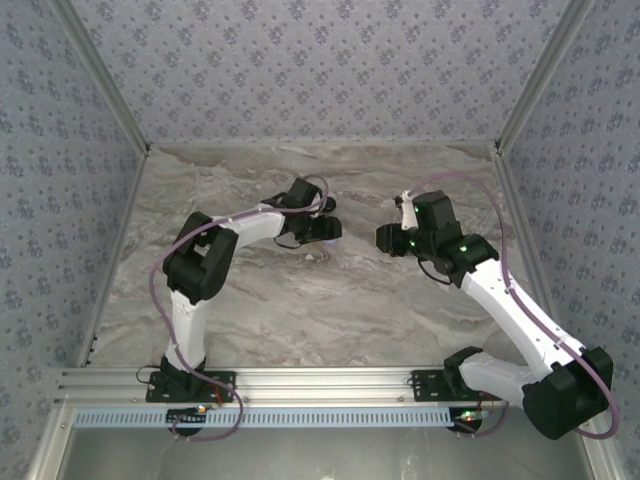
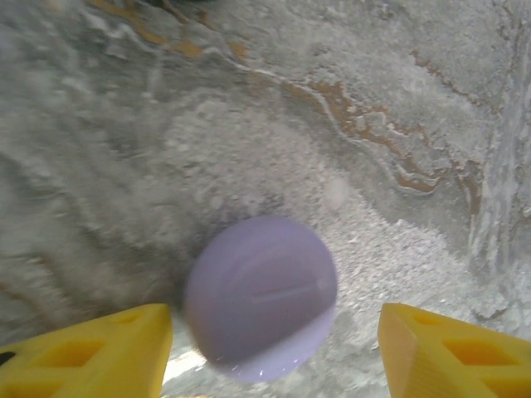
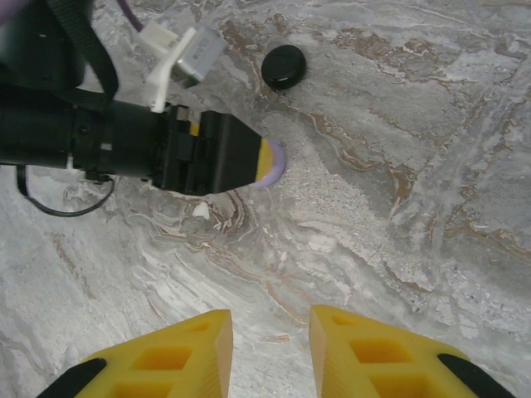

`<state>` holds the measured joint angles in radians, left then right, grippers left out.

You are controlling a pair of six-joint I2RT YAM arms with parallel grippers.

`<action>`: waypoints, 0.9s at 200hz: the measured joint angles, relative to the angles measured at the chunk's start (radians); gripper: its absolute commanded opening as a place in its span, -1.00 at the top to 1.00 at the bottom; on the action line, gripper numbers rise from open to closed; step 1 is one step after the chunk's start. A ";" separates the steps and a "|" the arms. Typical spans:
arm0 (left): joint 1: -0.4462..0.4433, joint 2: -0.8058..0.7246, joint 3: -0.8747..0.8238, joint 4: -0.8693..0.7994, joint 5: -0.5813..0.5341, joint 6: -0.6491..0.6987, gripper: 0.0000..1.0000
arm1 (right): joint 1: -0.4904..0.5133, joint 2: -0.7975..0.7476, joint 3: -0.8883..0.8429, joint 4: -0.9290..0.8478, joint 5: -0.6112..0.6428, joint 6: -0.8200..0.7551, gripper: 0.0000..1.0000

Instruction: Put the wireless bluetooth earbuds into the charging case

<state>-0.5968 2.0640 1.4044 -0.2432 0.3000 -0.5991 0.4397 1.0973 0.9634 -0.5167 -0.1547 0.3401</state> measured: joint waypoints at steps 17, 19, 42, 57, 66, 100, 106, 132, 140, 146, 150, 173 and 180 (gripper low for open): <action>0.020 -0.042 -0.030 -0.021 -0.021 0.020 -0.37 | -0.002 0.000 0.000 -0.012 0.019 -0.001 0.28; 0.021 -0.045 -0.032 -0.023 -0.023 0.020 -0.37 | -0.002 0.000 0.000 -0.014 0.023 -0.001 0.28; 0.049 -0.136 -0.073 -0.058 -0.068 0.050 -0.39 | -0.006 0.000 -0.002 -0.032 0.076 0.000 0.25; 0.063 -0.208 -0.101 -0.077 -0.101 0.069 -0.41 | -0.008 0.000 -0.005 -0.041 0.128 0.000 0.23; 0.070 -0.251 -0.117 -0.086 -0.119 0.080 -0.41 | -0.011 0.000 -0.008 -0.042 0.162 0.001 0.23; 0.101 -0.416 -0.197 -0.114 -0.185 0.119 -0.45 | -0.034 0.000 -0.032 -0.048 0.306 0.004 0.12; 0.109 -0.441 -0.212 -0.117 -0.201 0.126 -0.46 | -0.040 0.000 -0.038 -0.049 0.334 0.003 0.12; 0.145 -0.545 -0.279 -0.140 -0.278 0.158 -0.52 | -0.070 0.000 -0.076 -0.048 0.441 0.000 0.07; 0.157 -0.573 -0.299 -0.146 -0.301 0.167 -0.55 | -0.080 0.000 -0.087 -0.048 0.467 -0.003 0.02; 0.166 -0.595 -0.316 -0.151 -0.320 0.175 -0.58 | -0.089 0.000 -0.098 -0.043 0.488 -0.007 -0.03; 0.172 -0.610 -0.327 -0.153 -0.334 0.183 -0.60 | -0.095 0.000 -0.105 -0.039 0.502 -0.008 -0.05; 0.202 -0.675 -0.374 -0.156 -0.402 0.211 -0.68 | -0.136 0.000 -0.148 -0.002 0.558 -0.022 -0.21; 0.212 -0.691 -0.387 -0.154 -0.422 0.219 -0.68 | -0.152 0.000 -0.160 0.011 0.571 -0.027 -0.27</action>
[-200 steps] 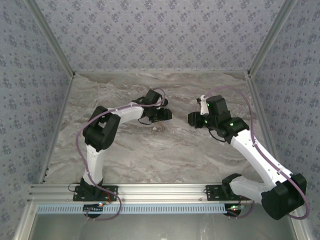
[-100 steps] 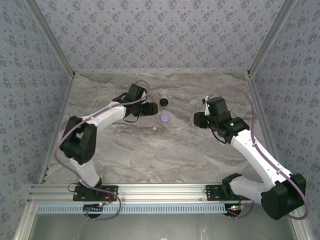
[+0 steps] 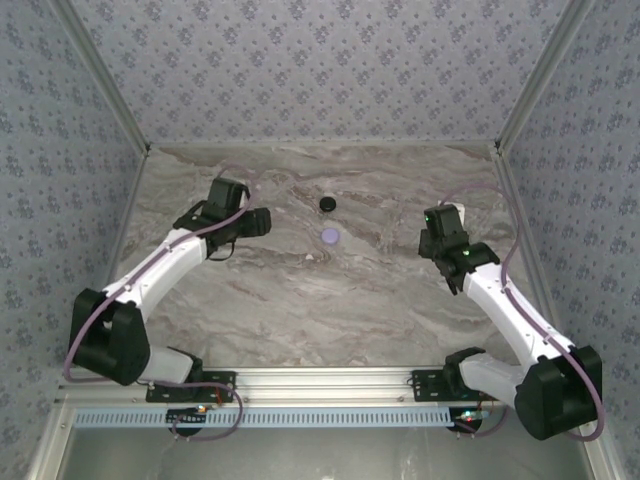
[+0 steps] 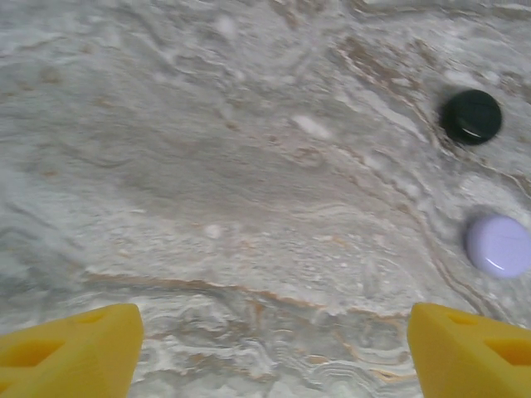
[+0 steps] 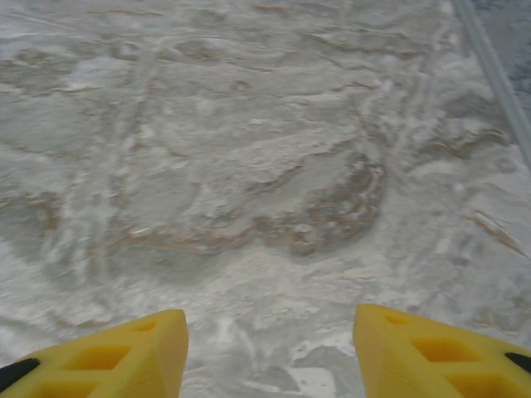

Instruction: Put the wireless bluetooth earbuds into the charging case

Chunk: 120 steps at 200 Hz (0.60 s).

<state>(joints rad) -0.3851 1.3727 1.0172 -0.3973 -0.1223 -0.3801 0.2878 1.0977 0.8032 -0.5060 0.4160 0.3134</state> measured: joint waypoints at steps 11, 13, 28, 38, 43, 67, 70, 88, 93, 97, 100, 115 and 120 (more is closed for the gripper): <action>0.014 -0.018 -0.019 0.006 -0.031 0.016 -0.70 | -0.026 0.000 -0.018 0.023 0.018 -0.003 -0.32; 0.016 -0.021 -0.022 0.008 -0.036 0.017 -0.70 | -0.029 0.000 -0.020 0.026 0.019 -0.006 -0.33; 0.032 -0.035 -0.050 0.034 -0.081 0.036 -0.74 | -0.058 0.000 -0.043 0.064 0.036 -0.013 -0.50; 0.040 -0.040 -0.072 0.054 -0.108 0.051 -0.76 | -0.075 0.000 -0.061 0.094 0.047 -0.015 -0.60; 0.043 -0.043 -0.085 0.065 -0.124 0.059 -0.78 | -0.083 0.000 -0.071 0.109 0.053 -0.018 -0.64; 0.051 -0.056 -0.144 0.125 -0.188 0.101 -0.86 | -0.129 0.002 -0.120 0.181 0.060 -0.033 -0.82; 0.052 -0.058 -0.152 0.134 -0.195 0.107 -0.87 | -0.134 0.003 -0.126 0.188 0.061 -0.031 -0.85; 0.063 -0.072 -0.198 0.193 -0.235 0.137 -0.98 | -0.164 0.003 -0.165 0.242 0.060 -0.040 -1.00; 0.068 -0.076 -0.213 0.214 -0.245 0.149 -0.98 | -0.169 0.003 -0.175 0.257 0.060 -0.039 -1.00; 0.071 -0.078 -0.225 0.232 -0.254 0.154 -0.99 | -0.174 0.003 -0.185 0.273 0.062 -0.041 -1.00; 0.073 -0.079 -0.233 0.243 -0.261 0.161 -0.98 | -0.177 0.003 -0.192 0.283 0.062 -0.042 -1.00; 0.082 -0.083 -0.274 0.301 -0.296 0.184 -0.99 | -0.192 0.004 -0.225 0.337 0.064 -0.042 -1.00; 0.084 -0.083 -0.286 0.322 -0.310 0.192 -0.99 | -0.197 0.006 -0.234 0.354 0.065 -0.042 -1.00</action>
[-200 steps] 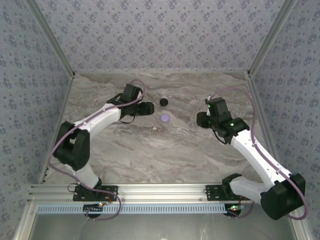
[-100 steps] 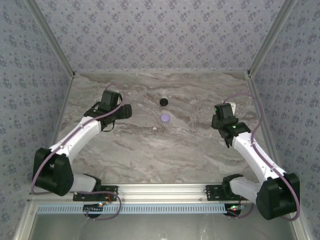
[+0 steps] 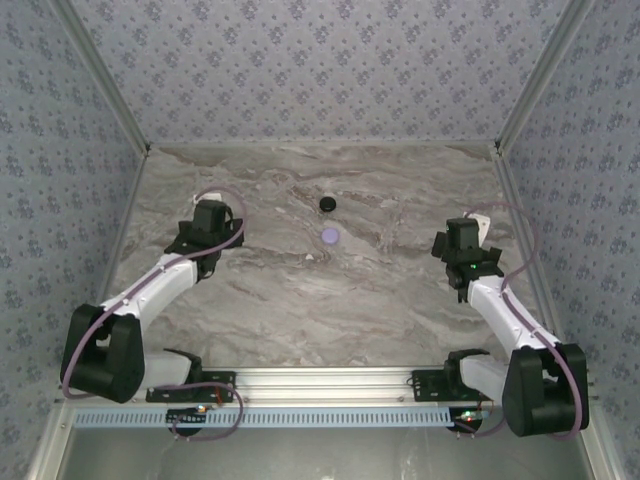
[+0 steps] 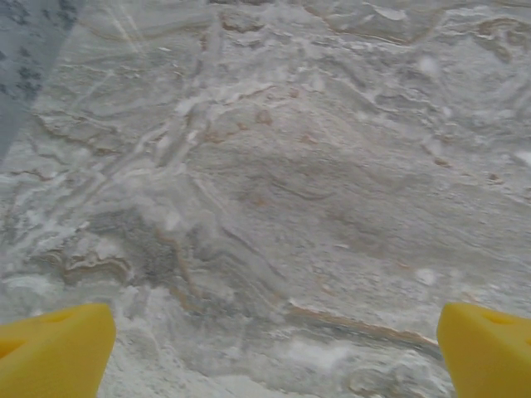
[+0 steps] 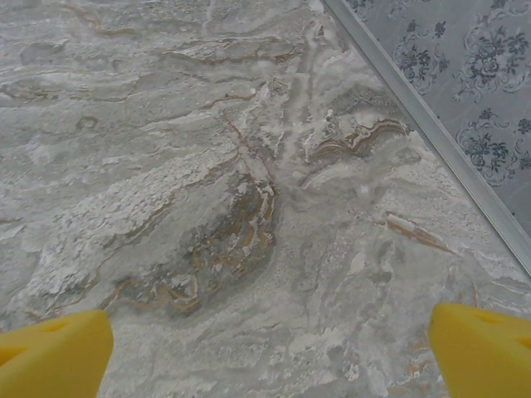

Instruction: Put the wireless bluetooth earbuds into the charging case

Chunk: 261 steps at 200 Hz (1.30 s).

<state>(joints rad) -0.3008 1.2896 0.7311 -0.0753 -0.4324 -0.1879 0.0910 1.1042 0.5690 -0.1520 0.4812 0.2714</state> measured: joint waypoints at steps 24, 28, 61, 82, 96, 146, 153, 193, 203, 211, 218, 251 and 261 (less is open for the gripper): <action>0.000 0.000 -0.064 0.101 -0.073 0.038 -0.99 | -0.025 0.023 -0.030 0.078 0.002 0.000 -1.00; 0.001 0.000 -0.074 0.117 -0.084 0.042 -0.98 | -0.028 0.027 -0.034 0.090 0.002 0.000 -1.00; 0.047 0.003 -0.148 0.242 -0.119 0.083 -0.98 | -0.058 0.086 -0.052 0.193 -0.003 -0.005 -1.00; 0.080 0.023 -0.183 0.344 -0.097 0.122 -0.98 | -0.082 0.123 -0.059 0.268 -0.035 -0.016 -1.00; 0.095 0.046 -0.214 0.420 -0.056 0.154 -0.98 | -0.096 0.148 -0.070 0.332 -0.067 -0.035 -1.00; 0.173 0.108 -0.268 0.559 0.140 0.204 -0.98 | -0.107 0.211 -0.140 0.544 -0.207 -0.114 -1.00; 0.183 0.108 -0.270 0.576 0.164 0.207 -0.98 | -0.111 0.220 -0.143 0.566 -0.227 -0.124 -1.00; 0.227 0.109 -0.306 0.708 0.270 0.219 -0.98 | -0.131 0.257 -0.145 0.660 -0.303 -0.168 -1.00; 0.236 0.117 -0.323 0.737 0.288 0.222 -0.98 | -0.132 0.259 -0.145 0.678 -0.314 -0.177 -1.00; 0.241 0.127 -0.331 0.749 0.296 0.222 -0.98 | -0.132 0.261 -0.146 0.697 -0.321 -0.184 -1.00; 0.243 0.134 -0.336 0.761 0.305 0.222 -0.99 | -0.133 0.263 -0.154 0.725 -0.322 -0.188 -1.00; 0.256 0.157 -0.345 0.820 0.333 0.221 -0.98 | -0.138 0.300 -0.193 0.822 -0.340 -0.203 -1.00; 0.260 0.168 -0.351 0.846 0.342 0.222 -0.98 | -0.138 0.317 -0.201 0.845 -0.343 -0.207 -1.00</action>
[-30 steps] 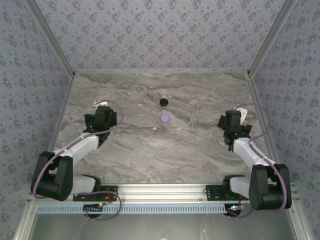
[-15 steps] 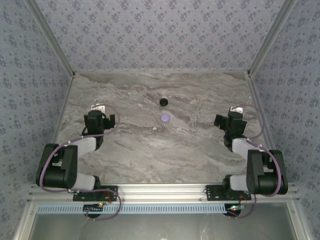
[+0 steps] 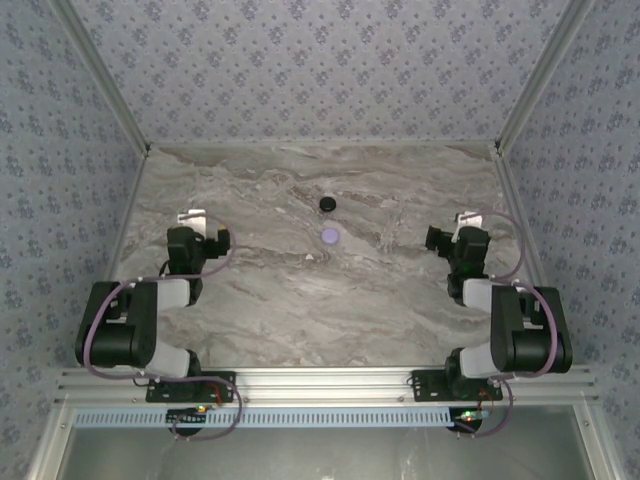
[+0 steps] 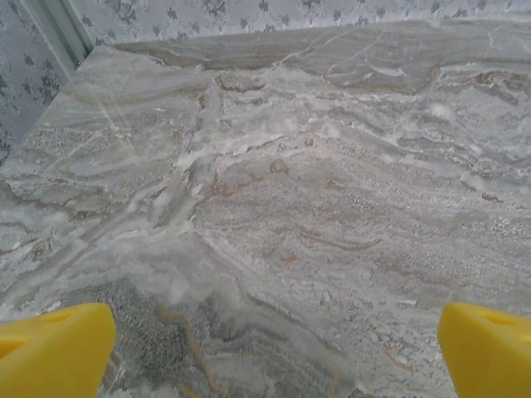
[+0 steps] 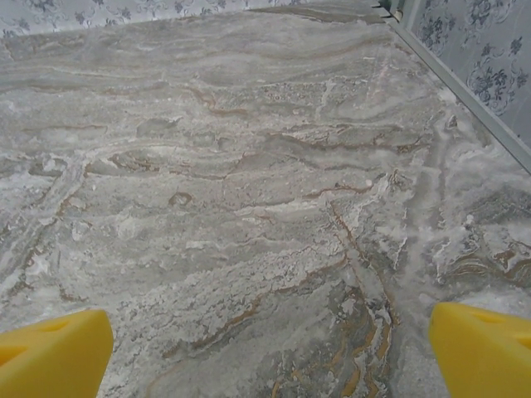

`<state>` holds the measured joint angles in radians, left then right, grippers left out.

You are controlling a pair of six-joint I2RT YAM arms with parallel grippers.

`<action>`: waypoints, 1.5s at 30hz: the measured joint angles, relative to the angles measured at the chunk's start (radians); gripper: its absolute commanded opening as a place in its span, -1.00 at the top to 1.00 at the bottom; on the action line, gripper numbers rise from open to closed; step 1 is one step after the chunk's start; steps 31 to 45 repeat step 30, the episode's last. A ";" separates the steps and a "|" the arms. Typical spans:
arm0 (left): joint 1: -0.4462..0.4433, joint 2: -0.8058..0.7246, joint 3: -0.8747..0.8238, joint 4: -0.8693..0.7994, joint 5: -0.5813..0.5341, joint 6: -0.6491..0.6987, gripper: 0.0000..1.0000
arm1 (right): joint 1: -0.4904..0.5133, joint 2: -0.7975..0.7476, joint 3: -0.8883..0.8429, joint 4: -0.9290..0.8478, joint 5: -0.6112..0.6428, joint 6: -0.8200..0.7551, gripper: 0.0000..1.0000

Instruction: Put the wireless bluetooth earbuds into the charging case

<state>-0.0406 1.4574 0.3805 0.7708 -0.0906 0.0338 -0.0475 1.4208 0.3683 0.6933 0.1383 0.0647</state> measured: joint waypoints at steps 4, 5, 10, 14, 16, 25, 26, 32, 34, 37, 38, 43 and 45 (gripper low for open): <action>0.007 0.051 -0.004 0.042 0.017 -0.001 -0.98 | 0.001 0.055 -0.008 0.062 -0.013 -0.011 -1.00; 0.010 0.059 -0.004 0.041 0.016 -0.002 -0.99 | 0.006 0.071 -0.007 0.069 -0.016 -0.021 -1.00; 0.041 0.069 0.000 0.036 0.016 -0.029 -0.98 | 0.031 0.094 -0.006 0.079 -0.031 -0.051 -1.00; 0.049 0.069 0.003 0.034 0.016 -0.042 -0.98 | 0.031 0.094 -0.006 0.085 -0.032 -0.058 -1.00; 0.049 0.069 0.003 0.034 0.016 -0.045 -0.99 | 0.029 0.094 -0.005 0.085 -0.046 -0.059 -1.00; 0.049 0.069 0.004 0.034 0.016 -0.046 -0.98 | 0.017 0.094 0.006 0.085 -0.102 -0.066 -1.00; 0.049 0.069 0.004 0.034 0.016 -0.046 -0.98 | 0.017 0.094 0.006 0.085 -0.103 -0.066 -1.00; 0.049 0.069 0.004 0.034 0.016 -0.046 -0.99 | 0.017 0.094 0.008 0.085 -0.106 -0.066 -1.00; 0.049 0.069 0.004 0.034 0.016 -0.046 -0.99 | 0.017 0.094 0.008 0.085 -0.106 -0.066 -1.00; 0.049 0.069 0.004 0.034 0.016 -0.046 -0.99 | 0.017 0.094 0.008 0.085 -0.106 -0.066 -1.00; 0.049 0.069 0.004 0.034 0.016 -0.046 -0.99 | 0.017 0.094 0.008 0.085 -0.106 -0.066 -1.00; 0.049 0.069 0.004 0.034 0.016 -0.046 -0.99 | 0.017 0.094 0.008 0.085 -0.106 -0.066 -1.00; 0.049 0.069 0.004 0.034 0.016 -0.046 -0.99 | 0.017 0.094 0.008 0.085 -0.106 -0.066 -1.00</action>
